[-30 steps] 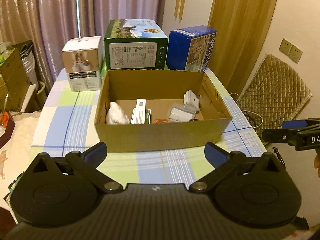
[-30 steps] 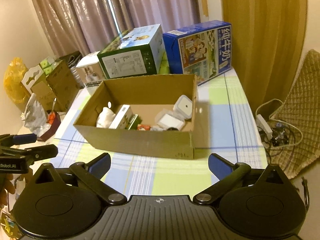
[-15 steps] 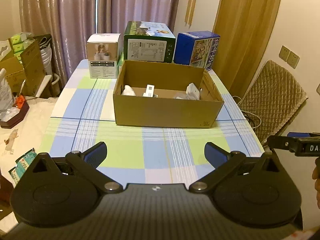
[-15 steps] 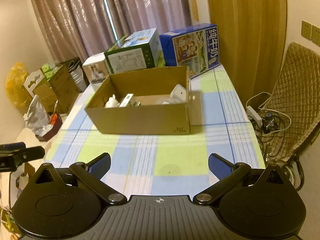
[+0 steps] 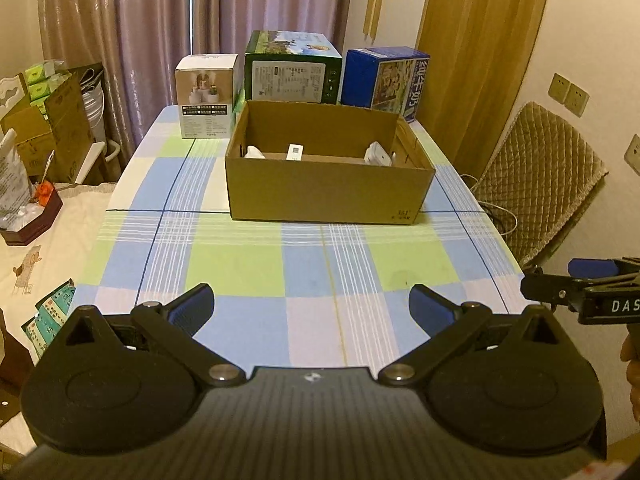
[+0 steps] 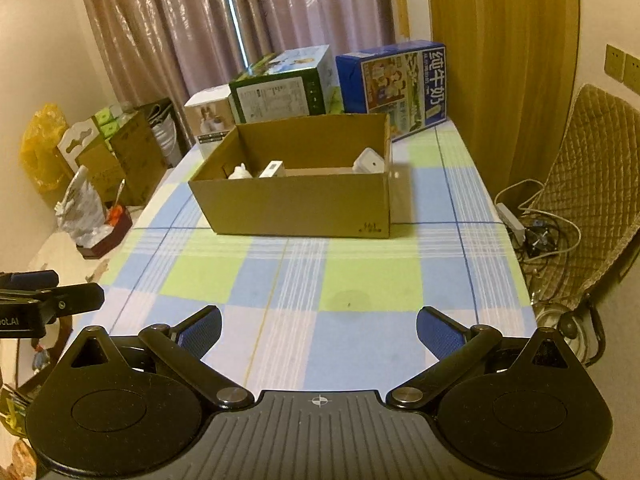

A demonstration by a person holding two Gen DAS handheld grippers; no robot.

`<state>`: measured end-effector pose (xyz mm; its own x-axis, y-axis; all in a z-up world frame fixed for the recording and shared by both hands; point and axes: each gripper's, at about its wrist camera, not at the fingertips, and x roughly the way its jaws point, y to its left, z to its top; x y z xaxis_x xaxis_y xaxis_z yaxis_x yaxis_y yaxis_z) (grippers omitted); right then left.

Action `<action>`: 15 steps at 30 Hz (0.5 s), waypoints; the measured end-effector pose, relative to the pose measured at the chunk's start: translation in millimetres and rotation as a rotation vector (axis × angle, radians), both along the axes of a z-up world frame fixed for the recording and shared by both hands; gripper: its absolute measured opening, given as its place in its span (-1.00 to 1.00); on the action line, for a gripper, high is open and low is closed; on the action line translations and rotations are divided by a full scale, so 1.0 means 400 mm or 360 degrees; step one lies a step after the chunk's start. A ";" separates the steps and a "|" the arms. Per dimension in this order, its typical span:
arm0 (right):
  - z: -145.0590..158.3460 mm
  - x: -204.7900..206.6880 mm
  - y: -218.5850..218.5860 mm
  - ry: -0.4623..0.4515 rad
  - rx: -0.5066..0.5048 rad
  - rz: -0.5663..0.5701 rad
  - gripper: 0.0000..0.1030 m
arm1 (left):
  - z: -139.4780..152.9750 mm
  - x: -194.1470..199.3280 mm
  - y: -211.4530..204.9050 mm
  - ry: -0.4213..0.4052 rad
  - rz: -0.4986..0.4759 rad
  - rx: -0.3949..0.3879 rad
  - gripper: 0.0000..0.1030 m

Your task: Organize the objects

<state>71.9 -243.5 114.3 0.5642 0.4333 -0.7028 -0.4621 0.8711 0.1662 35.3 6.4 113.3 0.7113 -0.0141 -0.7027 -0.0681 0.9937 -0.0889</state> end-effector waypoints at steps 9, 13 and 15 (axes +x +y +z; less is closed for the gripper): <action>-0.010 -0.022 -0.004 0.0000 0.0003 -0.0018 0.96 | -0.013 -0.009 -0.001 0.0017 0.0017 0.0007 0.98; -0.008 -0.024 0.003 -0.0002 0.0005 -0.0012 0.96 | -0.012 -0.010 0.000 0.0009 0.0025 0.0007 0.98; -0.008 -0.023 0.006 -0.0001 0.0008 -0.0011 0.96 | -0.013 -0.010 -0.001 0.0012 0.0028 0.0008 0.98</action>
